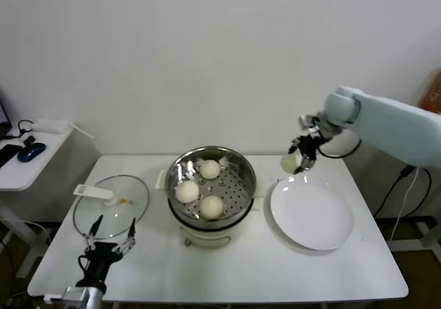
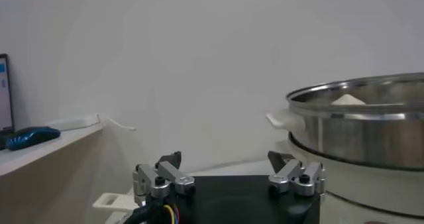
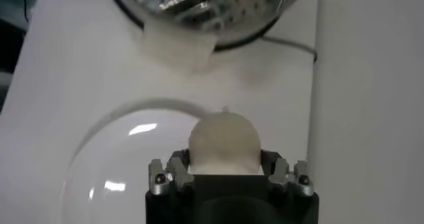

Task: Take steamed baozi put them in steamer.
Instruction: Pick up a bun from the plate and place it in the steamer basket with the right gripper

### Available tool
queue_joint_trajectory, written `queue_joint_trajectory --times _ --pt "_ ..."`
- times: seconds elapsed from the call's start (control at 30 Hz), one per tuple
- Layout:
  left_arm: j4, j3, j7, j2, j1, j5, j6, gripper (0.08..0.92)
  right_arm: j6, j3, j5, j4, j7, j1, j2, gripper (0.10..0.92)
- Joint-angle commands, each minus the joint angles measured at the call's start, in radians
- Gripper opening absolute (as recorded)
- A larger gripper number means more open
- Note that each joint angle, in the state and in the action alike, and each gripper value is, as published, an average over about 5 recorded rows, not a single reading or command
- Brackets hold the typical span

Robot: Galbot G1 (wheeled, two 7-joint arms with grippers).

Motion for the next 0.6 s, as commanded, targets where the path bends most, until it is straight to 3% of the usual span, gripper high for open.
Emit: queue_joint_trajectory --times 0.03,0.3,0.6 --pt "-0.02 0.006 -0.011 0.003 0.004 0.016 -0.005 0.823 -0.052 -0.195 0.344 0.044 0.013 0.264 0.225 0.687" --pt "-0.049 0.019 -0.015 0.007 -0.006 0.032 0.004 0.823 -0.075 -0.173 0.352 -0.001 0.045 0.199 0.366 0.687" --pt "-0.052 0.024 -0.015 0.005 -0.014 0.033 0.01 0.823 -0.1 -0.165 0.325 0.007 0.085 0.107 0.39 0.687"
